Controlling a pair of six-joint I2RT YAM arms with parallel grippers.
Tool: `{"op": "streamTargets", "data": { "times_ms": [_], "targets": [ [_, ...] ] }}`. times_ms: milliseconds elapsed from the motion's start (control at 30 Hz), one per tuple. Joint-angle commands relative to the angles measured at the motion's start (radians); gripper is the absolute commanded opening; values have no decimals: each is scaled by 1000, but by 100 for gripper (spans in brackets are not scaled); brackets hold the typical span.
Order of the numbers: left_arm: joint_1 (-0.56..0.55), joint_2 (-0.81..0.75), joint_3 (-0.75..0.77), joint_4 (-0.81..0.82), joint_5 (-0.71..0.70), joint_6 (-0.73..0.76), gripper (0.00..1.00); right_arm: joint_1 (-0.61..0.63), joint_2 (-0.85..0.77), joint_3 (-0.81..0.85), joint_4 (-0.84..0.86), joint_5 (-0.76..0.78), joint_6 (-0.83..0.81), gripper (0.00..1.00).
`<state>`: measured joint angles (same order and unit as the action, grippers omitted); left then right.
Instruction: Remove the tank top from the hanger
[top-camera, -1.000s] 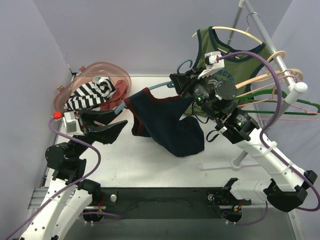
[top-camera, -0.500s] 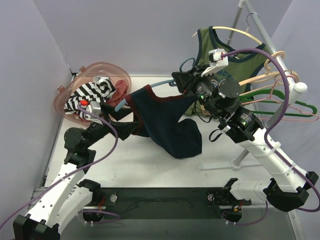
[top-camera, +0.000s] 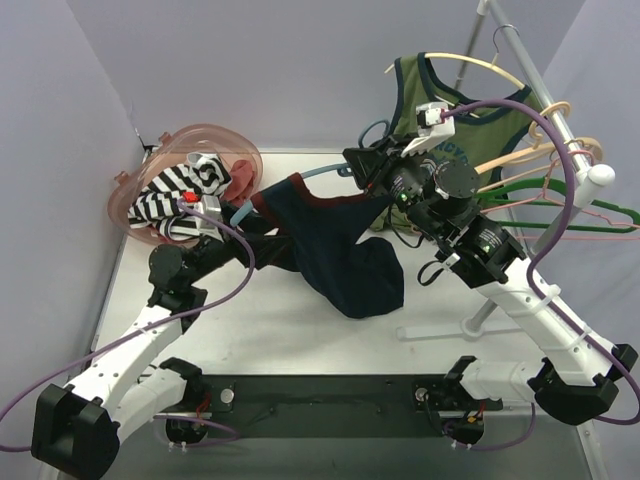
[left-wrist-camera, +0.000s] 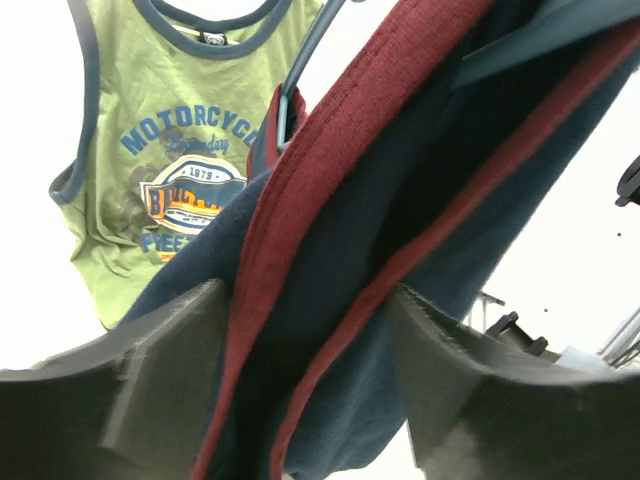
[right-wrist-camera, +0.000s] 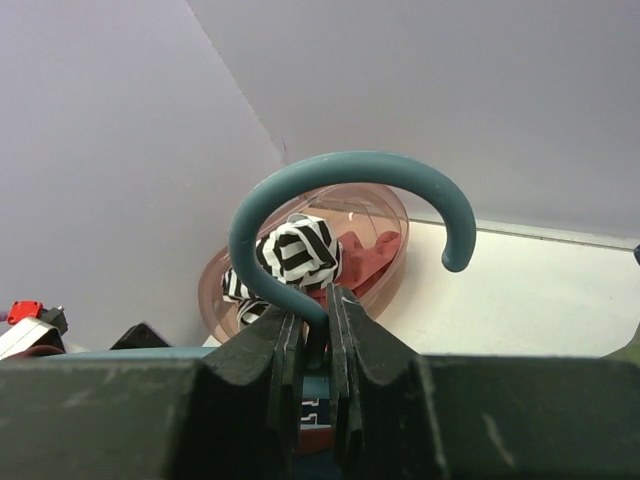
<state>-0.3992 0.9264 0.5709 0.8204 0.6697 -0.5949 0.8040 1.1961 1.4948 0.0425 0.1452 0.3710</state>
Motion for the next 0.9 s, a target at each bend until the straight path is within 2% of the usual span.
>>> {"op": "streamTargets", "data": {
  "times_ms": [0,67,100,433,667,800,867],
  "targets": [
    [-10,-4,33,71,14,37,42,-5,-75,-16,109,-9,14,0],
    [-10,-26,37,56,11,44,18,-5,-84,-36,105,-1,-3,0],
    [-10,-40,35,42,-8,47,0,-5,-93,-41,97,14,-13,0],
    [-6,-305,0,-248,-188,87,0,-31,-60,8,-23,97,-153,0],
    [-1,-527,-20,-381,-461,87,0,-80,-32,56,-67,134,-167,0],
    [-1,-566,24,-530,-614,109,0,-121,-18,91,-95,140,-136,0],
    [-1,-575,26,-550,-639,103,0,-134,-16,100,-95,131,-121,0]
  ]
}}
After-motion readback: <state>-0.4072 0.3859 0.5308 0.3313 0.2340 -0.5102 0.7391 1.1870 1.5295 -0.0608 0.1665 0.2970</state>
